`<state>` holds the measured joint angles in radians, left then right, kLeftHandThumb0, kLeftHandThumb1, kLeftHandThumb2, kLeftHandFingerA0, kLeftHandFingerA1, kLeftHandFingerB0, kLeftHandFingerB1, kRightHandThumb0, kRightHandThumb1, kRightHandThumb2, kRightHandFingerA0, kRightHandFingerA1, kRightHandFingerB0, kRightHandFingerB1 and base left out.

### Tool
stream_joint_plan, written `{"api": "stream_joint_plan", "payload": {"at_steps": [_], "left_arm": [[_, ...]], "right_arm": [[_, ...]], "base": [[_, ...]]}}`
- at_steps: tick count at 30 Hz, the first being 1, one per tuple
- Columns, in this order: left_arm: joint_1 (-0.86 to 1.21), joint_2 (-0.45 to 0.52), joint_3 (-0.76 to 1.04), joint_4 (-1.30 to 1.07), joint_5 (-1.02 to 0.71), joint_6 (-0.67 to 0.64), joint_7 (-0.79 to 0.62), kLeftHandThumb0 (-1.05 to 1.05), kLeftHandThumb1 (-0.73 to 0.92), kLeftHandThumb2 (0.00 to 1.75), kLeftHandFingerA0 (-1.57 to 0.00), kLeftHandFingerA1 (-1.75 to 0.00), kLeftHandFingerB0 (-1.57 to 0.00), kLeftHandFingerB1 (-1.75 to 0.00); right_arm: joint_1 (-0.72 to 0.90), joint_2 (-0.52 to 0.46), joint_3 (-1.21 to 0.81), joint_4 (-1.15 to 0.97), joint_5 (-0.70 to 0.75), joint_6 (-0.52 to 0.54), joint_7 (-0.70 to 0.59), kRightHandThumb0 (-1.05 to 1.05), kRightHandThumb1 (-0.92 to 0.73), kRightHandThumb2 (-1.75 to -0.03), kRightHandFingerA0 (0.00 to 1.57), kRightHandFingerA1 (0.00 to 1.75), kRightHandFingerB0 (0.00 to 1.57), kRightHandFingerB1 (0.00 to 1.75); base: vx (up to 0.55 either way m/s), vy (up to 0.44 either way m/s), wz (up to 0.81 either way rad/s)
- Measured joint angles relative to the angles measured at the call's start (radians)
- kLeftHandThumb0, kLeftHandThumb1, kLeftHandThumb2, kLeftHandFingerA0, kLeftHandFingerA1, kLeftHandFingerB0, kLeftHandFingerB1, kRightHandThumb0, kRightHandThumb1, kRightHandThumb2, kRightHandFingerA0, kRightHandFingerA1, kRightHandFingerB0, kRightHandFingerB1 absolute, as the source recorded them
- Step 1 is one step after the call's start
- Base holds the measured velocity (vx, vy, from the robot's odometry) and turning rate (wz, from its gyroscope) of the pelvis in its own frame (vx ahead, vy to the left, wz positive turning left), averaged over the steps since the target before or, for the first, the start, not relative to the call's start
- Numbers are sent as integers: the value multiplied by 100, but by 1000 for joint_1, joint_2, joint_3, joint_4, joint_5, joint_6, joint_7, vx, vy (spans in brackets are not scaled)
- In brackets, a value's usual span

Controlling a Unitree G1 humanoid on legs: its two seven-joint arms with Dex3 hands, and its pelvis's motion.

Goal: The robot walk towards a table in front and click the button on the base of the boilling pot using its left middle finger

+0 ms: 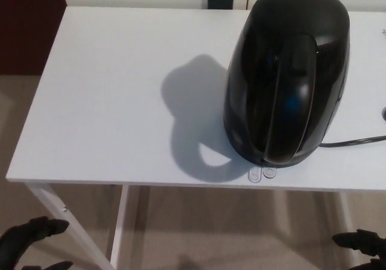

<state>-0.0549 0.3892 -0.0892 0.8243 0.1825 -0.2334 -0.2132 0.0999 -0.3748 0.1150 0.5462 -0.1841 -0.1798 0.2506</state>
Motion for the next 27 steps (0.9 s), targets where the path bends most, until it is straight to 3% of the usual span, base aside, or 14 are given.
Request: {"api": "stream_joint_plan", "payload": {"at_steps": [4, 5, 6, 7, 10, 11, 12, 13, 14, 18, 21, 23, 24, 27], "left_arm": [[24, -1, -8, -44, 4, -13, 10, -46, 54, 57, -41, -37, -32, -32], [40, -1, -15, -73, 9, -23, 18, -53, 45, 73, -34, -46, -28, -41], [62, -4, -28, -124, 18, -37, 29, -47, 55, 57, -40, -36, -33, -31], [84, -5, -42, -178, 30, -50, 40, -55, 46, 74, -36, -46, -29, -42], [132, -5, -76, -292, 56, -83, 60, -54, 57, 58, -44, -36, -33, -31], [159, -5, -97, -352, 69, -96, 65, -59, 48, 76, -33, -45, -27, -42], [177, -5, -112, -393, 77, -104, 66, -59, 48, 76, -33, -45, -27, -42], [196, -5, -128, -431, 85, -111, 66, -55, 60, 58, -36, -32, -29, -30], [222, -4, -151, -483, 96, -121, 66, -61, 48, 77, -28, -44, -21, -40], [296, 5, -233, -641, 142, -150, 66, -60, 50, 78, -28, -43, -21, -40], [334, 12, -292, -744, 184, -176, 66, -53, 60, 58, -37, -34, -28, -30], [349, 20, -331, -824, 221, -199, 66, -53, 60, 58, -36, -34, -28, -30], [351, 26, -346, -856, 238, -209, 66, -60, 51, 78, -28, -44, -21, -40], [347, 41, -392, -945, 286, -234, 65, -53, 63, 59, -34, -33, -27, -29]], "right_arm": [[1, 0, -1, 3, 0, -1, 5, -41, -59, -57, 60, 43, 34, 34], [2, 0, -1, 4, 0, -1, 6, -40, -59, -58, 60, 43, 34, 34], [3, 0, -1, 4, -1, -1, 7, -40, -59, -58, 60, 43, 35, 34], [3, 0, 0, 3, -1, -1, 7, -39, -59, -58, 60, 43, 35, 34], [3, 0, 0, 2, -1, -1, 9, -40, -60, -58, 60, 43, 33, 34], [3, 0, 0, 2, -1, -1, 9, -40, -60, -58, 60, 43, 34, 34], [3, 0, 1, 2, -2, -1, 9, -40, -60, -58, 60, 43, 34, 34], [3, 0, 1, 2, -2, -1, 9, -40, -60, -58, 59, 43, 33, 34], [3, 0, 2, 2, -2, -1, 9, -41, -59, -58, 59, 43, 33, 34], [3, 0, 4, 2, -2, -1, 10, -41, -60, -58, 58, 42, 33, 34], [1, 0, 5, 3, -3, -1, 10, -41, -60, -58, 58, 43, 33, 34], [-3, 0, 6, 3, -3, -1, 11, -41, -60, -58, 58, 43, 32, 34], [-5, 0, 6, 3, -3, -1, 11, -42, -60, -58, 58, 42, 32, 34], [-6, 0, 6, 3, -3, -1, 15, -45, -59, -57, 57, 43, 32, 34]], "base": [[0, 0, 0], [0, 0, 0], [0, 0, 0], [0, 0, 0], [0, 0, 0], [0, 0, 0], [0, 0, 0], [0, 0, 0], [0, 0, 0], [0, 0, 0], [0, 0, 0], [0, 0, 0], [0, 0, 0], [0, 0, 0]]}}
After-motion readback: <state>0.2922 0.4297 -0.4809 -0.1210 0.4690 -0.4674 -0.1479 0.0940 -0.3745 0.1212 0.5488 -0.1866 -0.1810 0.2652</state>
